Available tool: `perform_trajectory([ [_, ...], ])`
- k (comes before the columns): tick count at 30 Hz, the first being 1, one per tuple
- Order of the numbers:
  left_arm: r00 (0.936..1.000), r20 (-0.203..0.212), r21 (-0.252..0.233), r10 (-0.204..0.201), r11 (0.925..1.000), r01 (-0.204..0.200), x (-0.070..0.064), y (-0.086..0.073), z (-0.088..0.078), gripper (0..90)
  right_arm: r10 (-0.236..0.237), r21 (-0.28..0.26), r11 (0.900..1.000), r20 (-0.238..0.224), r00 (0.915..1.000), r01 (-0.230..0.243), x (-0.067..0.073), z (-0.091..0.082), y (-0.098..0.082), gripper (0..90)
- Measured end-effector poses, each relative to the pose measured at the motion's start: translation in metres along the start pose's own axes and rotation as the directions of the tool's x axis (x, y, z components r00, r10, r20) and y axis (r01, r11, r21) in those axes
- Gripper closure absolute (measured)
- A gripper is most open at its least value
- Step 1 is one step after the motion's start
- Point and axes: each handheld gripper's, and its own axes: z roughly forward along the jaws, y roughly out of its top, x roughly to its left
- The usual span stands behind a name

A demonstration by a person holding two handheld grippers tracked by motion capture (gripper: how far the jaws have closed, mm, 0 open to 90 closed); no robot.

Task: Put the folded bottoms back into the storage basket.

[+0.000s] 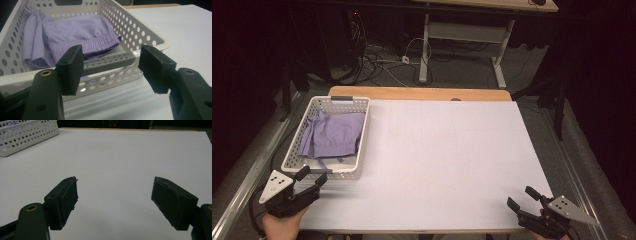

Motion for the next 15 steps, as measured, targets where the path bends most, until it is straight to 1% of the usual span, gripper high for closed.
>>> perform_trajectory([
  [6, 1.0000, -0.008, -0.008, -0.002, 1.0000, 0.002, 0.0005, -0.0029, -0.0018, 34.9, -0.001, -0.001, 1.000, 0.001, 1.0000, 0.001, 0.0002, -0.0001, 0.0000, 22.2],
  [15, 0.9999, -0.009, 0.008, -0.006, 0.9999, 0.006, 0.0015, -0.0085, -0.0015, 34.9, -0.004, 0.001, 1.000, -0.002, 1.0000, 0.004, 0.0007, -0.0002, 0.0001, 22.3],
])
